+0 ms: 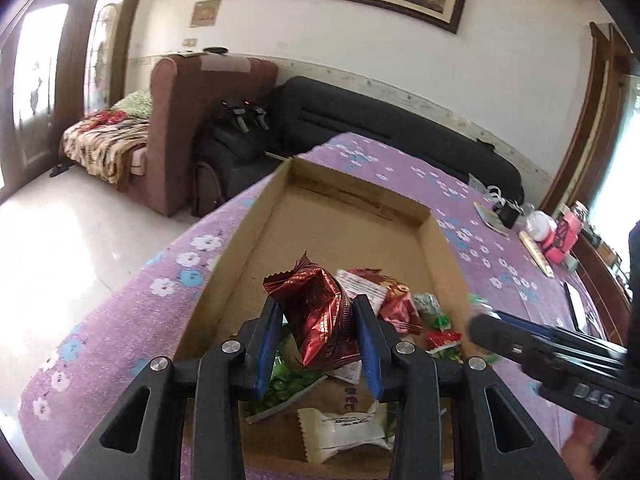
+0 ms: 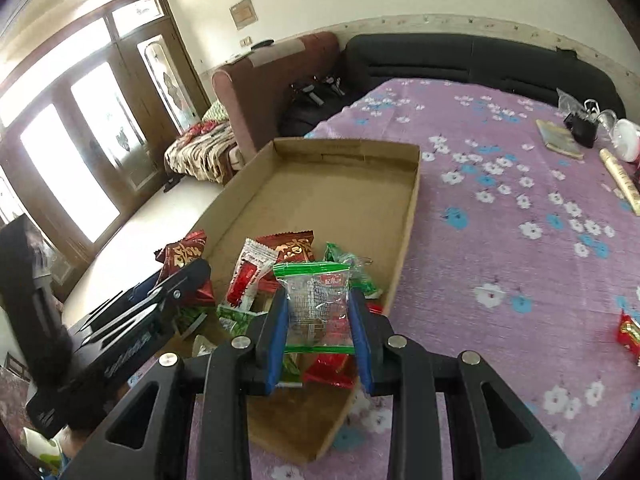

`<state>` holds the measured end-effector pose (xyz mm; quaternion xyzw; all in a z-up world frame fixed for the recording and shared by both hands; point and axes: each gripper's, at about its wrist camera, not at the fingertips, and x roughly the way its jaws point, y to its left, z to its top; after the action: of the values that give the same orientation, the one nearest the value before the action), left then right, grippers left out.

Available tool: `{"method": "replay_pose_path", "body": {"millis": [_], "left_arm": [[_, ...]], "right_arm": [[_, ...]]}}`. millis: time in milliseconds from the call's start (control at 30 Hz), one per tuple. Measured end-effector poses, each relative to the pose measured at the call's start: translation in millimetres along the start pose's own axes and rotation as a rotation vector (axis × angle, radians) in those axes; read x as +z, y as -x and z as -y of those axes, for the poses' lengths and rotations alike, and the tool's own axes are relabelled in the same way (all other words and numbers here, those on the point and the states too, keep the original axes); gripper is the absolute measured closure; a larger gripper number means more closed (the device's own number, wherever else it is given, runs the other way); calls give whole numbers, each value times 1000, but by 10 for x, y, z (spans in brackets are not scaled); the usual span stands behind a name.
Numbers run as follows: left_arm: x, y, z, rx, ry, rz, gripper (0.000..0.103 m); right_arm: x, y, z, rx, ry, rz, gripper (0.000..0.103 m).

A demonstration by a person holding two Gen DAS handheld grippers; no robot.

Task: Organize snacks
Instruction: 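Lower both snacks into the tray and open both grippers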

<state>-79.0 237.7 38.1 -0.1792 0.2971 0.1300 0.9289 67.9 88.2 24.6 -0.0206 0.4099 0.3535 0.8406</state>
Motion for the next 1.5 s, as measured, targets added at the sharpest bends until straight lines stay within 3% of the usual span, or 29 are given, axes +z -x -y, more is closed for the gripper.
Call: {"method": "replay_pose_path", "body": {"millis": [267,733,967,1133,1333,1500], "left_arm": [[11,-98,52,-19,-20,-53,65],[8,-118,52,-21,-24,-66,63],[0,-73,32,-26,-18,-49,49],[7,-44,-2,-31,-5,-36,48],[9,2,-38,-42,11,-12,48],[6,50,-41,-39,7,7,48]], "right_arm": [[-13,-228,-44,1,6,-31,74],[-37,-305,-25,25,-6,-47,73],[-33,-227,-7,52,-17,-35,73],[-31,-112,-9,60,-20,-15,73],[-72,119,223,62,-59,-1,73],[-143,388,680,33,-127,15,72]]}}
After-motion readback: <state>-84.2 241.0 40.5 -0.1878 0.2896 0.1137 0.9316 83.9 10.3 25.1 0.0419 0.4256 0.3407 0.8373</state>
